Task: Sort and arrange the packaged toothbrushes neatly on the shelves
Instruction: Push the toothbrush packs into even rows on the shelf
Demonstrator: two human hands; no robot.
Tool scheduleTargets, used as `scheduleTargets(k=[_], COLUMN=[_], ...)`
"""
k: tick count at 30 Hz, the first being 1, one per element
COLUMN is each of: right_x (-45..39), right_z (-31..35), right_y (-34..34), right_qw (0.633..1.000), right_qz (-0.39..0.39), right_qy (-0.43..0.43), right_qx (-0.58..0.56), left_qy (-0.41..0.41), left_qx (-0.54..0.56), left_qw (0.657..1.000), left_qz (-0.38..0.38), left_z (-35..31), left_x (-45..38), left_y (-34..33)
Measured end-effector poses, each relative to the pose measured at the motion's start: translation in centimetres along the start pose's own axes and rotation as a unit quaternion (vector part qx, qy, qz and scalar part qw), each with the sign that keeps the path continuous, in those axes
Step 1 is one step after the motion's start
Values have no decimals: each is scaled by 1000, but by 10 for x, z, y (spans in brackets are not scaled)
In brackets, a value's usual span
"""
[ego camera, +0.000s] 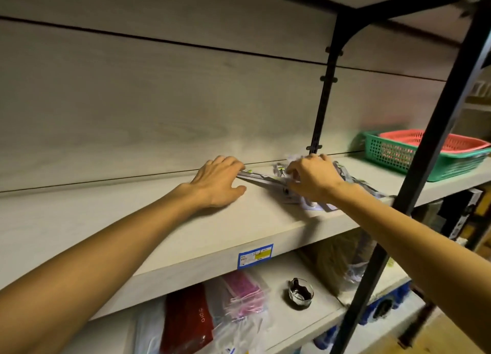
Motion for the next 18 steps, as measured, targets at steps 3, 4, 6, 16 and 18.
scheduleTargets(k=[3, 4, 6, 16, 18], right_x=[-15, -20, -27, -54, -63], right_z=[-5, -7, -11, -13, -15], right_y=[7, 6, -2, 1, 4], right_qw=[997, 996, 991, 940, 933], right_qz=[38, 55, 108, 178, 174], right_qy=[35, 38, 42, 172, 178], right_qx=[-63, -56, -62, -236, -260], left_qy=[-11, -17, -26, -7, 15], left_qx=[13, 15, 17, 50, 50], left_qw=[1000, 1000, 998, 994, 995], left_qz=[13, 21, 46, 96, 80], left_z=[0, 0, -3, -2, 5], left_x=[-19, -26, -39, -72, -68], left_y=[-4, -7, -12, -16, -11])
Point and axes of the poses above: each hand's wrist, its own x-axis away from the middle knuckle, its own y-axis out of the back of the hand, z = x × y, the point moved 8 cm from there along -x, towards the middle knuckle, and after that the axes turned 11 degrees about z, right-handed, at the moved point
